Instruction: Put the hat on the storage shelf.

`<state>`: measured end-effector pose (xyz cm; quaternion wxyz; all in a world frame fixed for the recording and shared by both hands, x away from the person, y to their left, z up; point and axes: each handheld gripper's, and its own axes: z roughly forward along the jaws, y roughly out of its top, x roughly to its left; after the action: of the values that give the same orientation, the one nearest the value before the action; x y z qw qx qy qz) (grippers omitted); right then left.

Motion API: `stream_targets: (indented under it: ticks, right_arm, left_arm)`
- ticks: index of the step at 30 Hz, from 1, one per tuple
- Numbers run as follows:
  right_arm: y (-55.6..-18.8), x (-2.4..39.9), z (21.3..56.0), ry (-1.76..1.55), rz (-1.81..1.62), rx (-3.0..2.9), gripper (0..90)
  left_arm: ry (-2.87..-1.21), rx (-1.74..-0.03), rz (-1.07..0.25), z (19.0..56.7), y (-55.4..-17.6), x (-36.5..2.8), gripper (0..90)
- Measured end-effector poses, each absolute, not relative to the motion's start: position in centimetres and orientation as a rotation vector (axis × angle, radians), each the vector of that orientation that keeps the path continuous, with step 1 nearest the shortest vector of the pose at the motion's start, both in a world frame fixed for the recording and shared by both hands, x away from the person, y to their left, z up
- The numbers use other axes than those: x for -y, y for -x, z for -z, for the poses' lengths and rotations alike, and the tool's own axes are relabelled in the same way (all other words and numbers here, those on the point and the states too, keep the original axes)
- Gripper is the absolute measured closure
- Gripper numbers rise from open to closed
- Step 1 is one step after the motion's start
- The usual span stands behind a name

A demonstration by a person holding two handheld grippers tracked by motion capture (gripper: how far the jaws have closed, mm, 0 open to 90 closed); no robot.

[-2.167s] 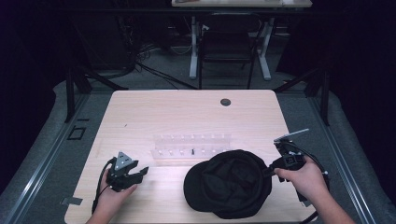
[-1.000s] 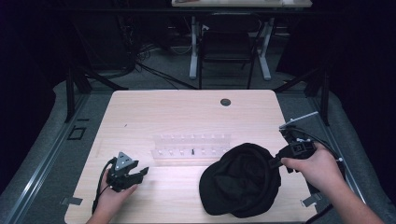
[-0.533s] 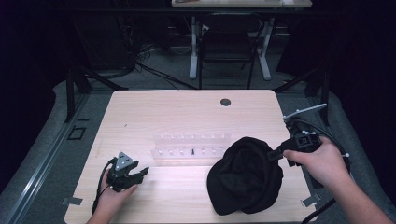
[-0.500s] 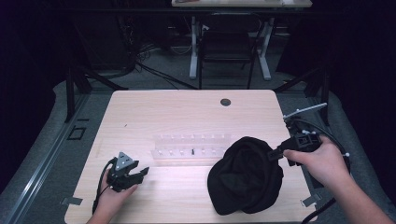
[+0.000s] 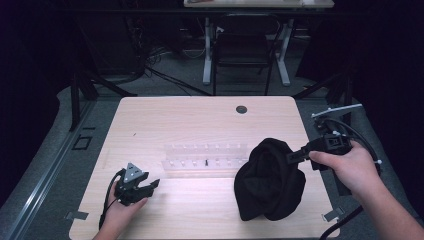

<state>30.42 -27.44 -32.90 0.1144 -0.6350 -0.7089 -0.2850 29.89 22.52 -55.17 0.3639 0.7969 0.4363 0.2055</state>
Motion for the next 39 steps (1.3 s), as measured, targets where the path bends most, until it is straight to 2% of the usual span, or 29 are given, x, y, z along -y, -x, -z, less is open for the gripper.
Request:
stream_targets:
  ticks: [18,39]
  right_arm:
    - [-31.3,29.4,31.5,1.815,1.089,1.888,87.5]
    - [-33.2,28.6,28.5,1.762,1.302,1.828,87.5]
  left_arm:
    - [-2.049,-1.122,-0.526,55.2,-29.9,-22.5,48.6]
    - [-2.045,-1.122,-0.524,55.2,-29.9,-22.5,48.6]
